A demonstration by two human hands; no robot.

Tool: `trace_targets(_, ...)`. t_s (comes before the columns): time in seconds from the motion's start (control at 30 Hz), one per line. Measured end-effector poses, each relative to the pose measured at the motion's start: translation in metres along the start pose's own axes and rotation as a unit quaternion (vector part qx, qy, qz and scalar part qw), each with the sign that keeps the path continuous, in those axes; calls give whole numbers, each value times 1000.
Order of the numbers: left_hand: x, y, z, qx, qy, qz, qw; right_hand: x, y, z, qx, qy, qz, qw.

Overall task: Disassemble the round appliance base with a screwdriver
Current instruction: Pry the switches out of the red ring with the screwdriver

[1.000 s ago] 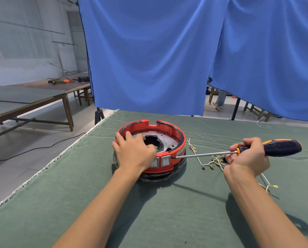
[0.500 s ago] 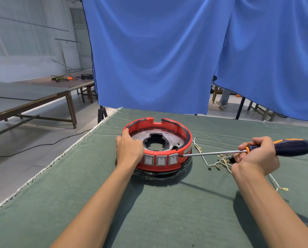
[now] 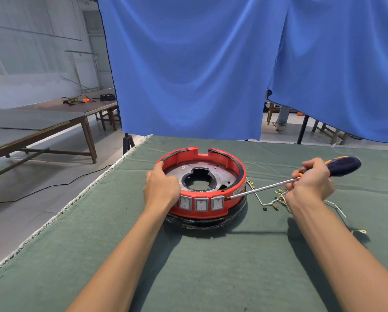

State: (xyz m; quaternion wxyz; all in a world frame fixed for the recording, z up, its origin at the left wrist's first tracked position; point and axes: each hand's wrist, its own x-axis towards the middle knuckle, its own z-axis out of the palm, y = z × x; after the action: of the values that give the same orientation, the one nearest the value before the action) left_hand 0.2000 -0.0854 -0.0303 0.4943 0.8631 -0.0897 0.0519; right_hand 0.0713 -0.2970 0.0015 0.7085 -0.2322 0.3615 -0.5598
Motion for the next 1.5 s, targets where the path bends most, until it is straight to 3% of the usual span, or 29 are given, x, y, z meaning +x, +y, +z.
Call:
trace_targets(0.17,3,-5,1,-5,-8,18,1000,-1,3,10,-35,-31,12,999)
trace_targets(0.3,0,-4,2,-49,0,15,999,-7,-4,-3,-9,-13,-1,1000)
trace_targets(0.43,-14,6,5,-22,83,125,988,-16,-18,-22,43,5,-52,998)
trace_targets(0.6,-31,7,5,131,15,216,967,-33,-22,-30,59,5,-82,995)
trace_targets(0.73,-35,6,3,192,38,254,947,-33,-19,-30,63,19,-85,994)
trace_targets(1.07,-30,5,1,219,5,272,937,-15,-12,-5,36,20,-76,996)
trace_targets(1.37,-25,1,3,234,-1,288,929,-9,-8,34,-65,-37,-64,995)
trace_targets(1.5,-28,2,2,211,18,277,937,-22,-18,31,-46,-65,-101,992)
